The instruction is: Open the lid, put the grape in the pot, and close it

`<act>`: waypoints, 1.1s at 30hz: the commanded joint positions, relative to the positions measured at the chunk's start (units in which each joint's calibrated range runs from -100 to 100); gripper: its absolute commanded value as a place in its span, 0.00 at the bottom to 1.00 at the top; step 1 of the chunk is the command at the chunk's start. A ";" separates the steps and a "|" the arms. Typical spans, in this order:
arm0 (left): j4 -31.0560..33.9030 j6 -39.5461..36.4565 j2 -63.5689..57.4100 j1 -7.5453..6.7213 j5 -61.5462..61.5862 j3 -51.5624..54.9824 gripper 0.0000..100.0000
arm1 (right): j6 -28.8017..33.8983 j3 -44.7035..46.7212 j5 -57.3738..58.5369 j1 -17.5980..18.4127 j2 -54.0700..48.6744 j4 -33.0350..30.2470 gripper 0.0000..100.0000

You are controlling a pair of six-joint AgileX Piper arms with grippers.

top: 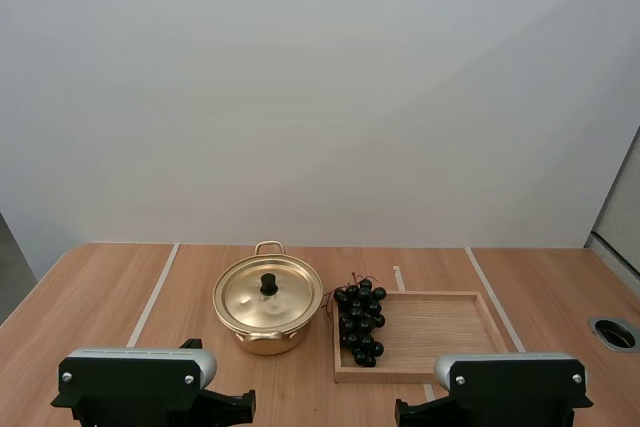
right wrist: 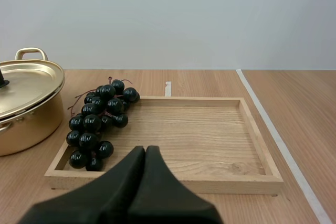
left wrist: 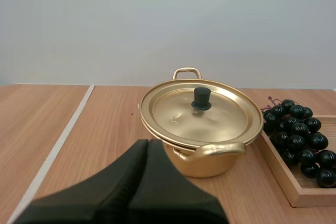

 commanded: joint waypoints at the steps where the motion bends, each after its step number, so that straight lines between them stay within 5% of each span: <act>1: 0.00 0.07 -0.24 0.04 -1.36 0.10 0.00 | -0.36 0.00 0.18 -0.27 -0.41 -0.30 0.00; 33: 0.00 0.07 -0.24 0.04 -1.36 0.10 0.00 | -0.36 0.00 0.18 -0.27 -0.41 2.38 0.00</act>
